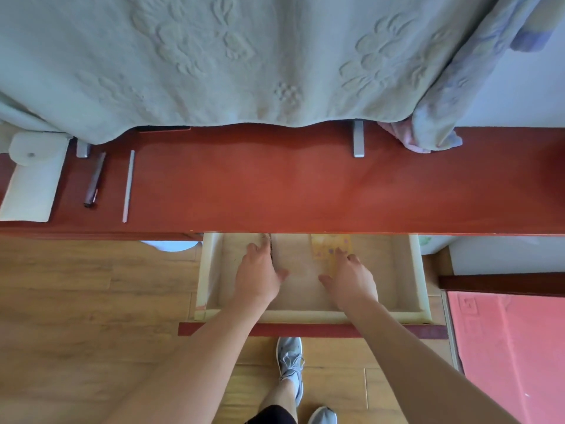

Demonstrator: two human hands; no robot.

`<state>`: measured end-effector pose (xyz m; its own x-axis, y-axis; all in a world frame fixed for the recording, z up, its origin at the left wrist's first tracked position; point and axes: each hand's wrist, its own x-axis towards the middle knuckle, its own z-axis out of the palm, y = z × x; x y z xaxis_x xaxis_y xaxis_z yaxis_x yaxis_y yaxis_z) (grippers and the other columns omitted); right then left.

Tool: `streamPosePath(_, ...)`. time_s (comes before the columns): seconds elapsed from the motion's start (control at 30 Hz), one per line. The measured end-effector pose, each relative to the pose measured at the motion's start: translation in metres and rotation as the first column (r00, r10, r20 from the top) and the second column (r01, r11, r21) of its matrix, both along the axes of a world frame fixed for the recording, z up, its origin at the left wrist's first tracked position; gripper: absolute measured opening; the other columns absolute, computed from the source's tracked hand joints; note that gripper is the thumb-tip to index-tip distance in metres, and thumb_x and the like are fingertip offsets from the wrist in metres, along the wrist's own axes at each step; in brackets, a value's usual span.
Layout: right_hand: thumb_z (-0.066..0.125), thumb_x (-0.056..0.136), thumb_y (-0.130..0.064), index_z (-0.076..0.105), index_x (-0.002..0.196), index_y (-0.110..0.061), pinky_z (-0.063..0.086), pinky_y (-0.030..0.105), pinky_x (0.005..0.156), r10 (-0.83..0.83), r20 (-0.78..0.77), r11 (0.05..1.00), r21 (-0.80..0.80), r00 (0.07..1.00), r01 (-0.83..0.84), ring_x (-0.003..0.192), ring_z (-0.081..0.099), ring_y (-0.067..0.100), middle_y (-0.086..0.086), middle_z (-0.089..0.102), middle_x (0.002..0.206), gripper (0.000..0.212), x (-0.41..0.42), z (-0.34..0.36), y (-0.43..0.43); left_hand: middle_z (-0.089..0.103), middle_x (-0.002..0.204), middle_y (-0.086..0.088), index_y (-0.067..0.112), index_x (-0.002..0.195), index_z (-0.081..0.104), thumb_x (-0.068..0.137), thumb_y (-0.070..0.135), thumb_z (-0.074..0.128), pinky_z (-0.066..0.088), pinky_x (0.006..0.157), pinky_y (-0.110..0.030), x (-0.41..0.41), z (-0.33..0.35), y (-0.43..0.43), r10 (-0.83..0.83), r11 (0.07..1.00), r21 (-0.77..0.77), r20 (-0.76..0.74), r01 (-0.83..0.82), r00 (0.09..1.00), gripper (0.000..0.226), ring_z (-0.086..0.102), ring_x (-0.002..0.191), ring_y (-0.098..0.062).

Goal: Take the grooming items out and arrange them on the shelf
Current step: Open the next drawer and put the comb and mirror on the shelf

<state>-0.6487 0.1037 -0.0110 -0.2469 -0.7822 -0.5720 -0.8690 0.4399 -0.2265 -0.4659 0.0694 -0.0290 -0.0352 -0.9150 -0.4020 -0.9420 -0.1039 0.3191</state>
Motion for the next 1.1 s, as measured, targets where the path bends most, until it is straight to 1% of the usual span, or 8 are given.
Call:
streamPosePath(0.17,0.064,0.087,-0.038,0.039,0.136,-0.019,0.049,0.037,0.074,-0.039,0.019,0.999,-0.016,0.999,0.039,0.101,0.06,0.035,0.01,0.052,0.122,0.058,0.0,-0.01,-0.003,0.049,0.107,-0.004,0.018,0.134,0.046,0.078,0.046,0.075,0.05,0.071,-0.038,0.001,-0.007,0.0,0.015,1.0,-0.017,-0.022,-0.016,1.0,0.068,0.059,0.096,-0.028)
streamPosePath(0.33,0.065,0.088,-0.027,0.042,0.132,-0.014,0.047,0.036,0.075,-0.054,0.035,0.998,-0.043,0.998,0.055,0.101,0.06,0.035,0.012,0.053,0.122,0.05,-0.001,-0.015,-0.006,0.051,0.108,-0.005,0.019,0.135,0.047,0.081,0.038,0.075,0.047,0.071,-0.037,-0.001,-0.011,0.0,0.025,0.999,-0.038,-0.009,-0.026,1.0,0.064,0.06,0.096,-0.029)
streamPosePath(0.53,0.066,0.087,-0.02,0.042,0.131,-0.013,0.046,0.036,0.076,-0.085,0.088,0.995,-0.045,0.992,0.089,0.101,0.059,0.036,0.013,0.052,0.121,0.05,0.001,-0.018,-0.003,0.054,0.113,-0.008,0.018,0.14,0.043,0.083,0.034,0.073,0.048,0.084,-0.038,0.001,-0.016,0.005,0.095,0.996,0.004,-0.05,-0.095,0.994,0.067,0.059,0.105,-0.031)
streamPosePath(0.6,0.062,0.086,-0.015,0.043,0.132,-0.013,0.047,0.036,0.077,-0.091,0.094,0.994,-0.047,0.991,0.096,0.101,0.059,0.036,0.013,0.053,0.119,0.05,0.002,-0.018,-0.001,0.055,0.115,-0.009,0.017,0.14,0.043,0.082,0.032,0.074,0.047,0.087,-0.038,0.001,-0.016,0.006,0.121,0.993,0.021,-0.071,-0.12,0.99,0.068,0.058,0.108,-0.032)
streamPosePath(0.7,0.05,0.082,-0.005,0.044,0.133,-0.016,0.043,0.034,0.069,-0.099,0.08,0.992,-0.076,0.992,0.105,0.094,0.058,0.035,0.012,0.054,0.114,0.053,0.001,-0.017,0.003,0.056,0.115,-0.009,0.019,0.141,0.043,0.081,0.031,0.072,0.047,0.089,-0.038,0.001,-0.014,0.009,0.132,0.991,0.015,-0.071,-0.132,0.989,0.068,0.057,0.109,-0.031)
streamPosePath(0.8,0.048,0.081,-0.006,0.044,0.131,-0.02,0.038,0.031,0.064,-0.093,0.035,0.992,-0.077,0.995,0.095,0.083,0.056,0.033,0.009,0.055,0.106,0.052,0.0,-0.015,0.006,0.056,0.115,-0.007,0.021,0.141,0.043,0.082,0.029,0.071,0.048,0.088,-0.037,0.003,-0.012,0.013,0.131,0.991,0.004,-0.063,-0.131,0.989,0.066,0.057,0.109,-0.03)
streamPosePath(0.9,0.049,0.081,-0.007,0.044,0.13,-0.019,0.039,0.032,0.063,-0.096,0.035,0.992,-0.073,0.995,0.098,0.077,0.051,0.03,0.009,0.054,0.101,0.05,0.001,-0.016,0.008,0.055,0.116,-0.007,0.02,0.142,0.043,0.082,0.027,0.07,0.048,0.087,-0.036,0.004,-0.01,0.016,0.144,0.99,0.015,-0.088,-0.143,0.986,0.066,0.058,0.107,-0.029)
streamPosePath(1.1,0.053,0.08,-0.012,0.043,0.13,-0.017,0.045,0.034,0.068,-0.114,0.067,0.99,-0.077,0.991,0.119,0.086,0.057,0.034,0.012,0.053,0.1,0.052,0.002,-0.012,0.01,0.054,0.115,-0.006,0.02,0.142,0.044,0.082,0.027,0.068,0.046,0.086,-0.033,0.005,-0.004,0.02,0.155,0.988,0.022,-0.105,-0.153,0.982,0.064,0.058,0.107,-0.028)
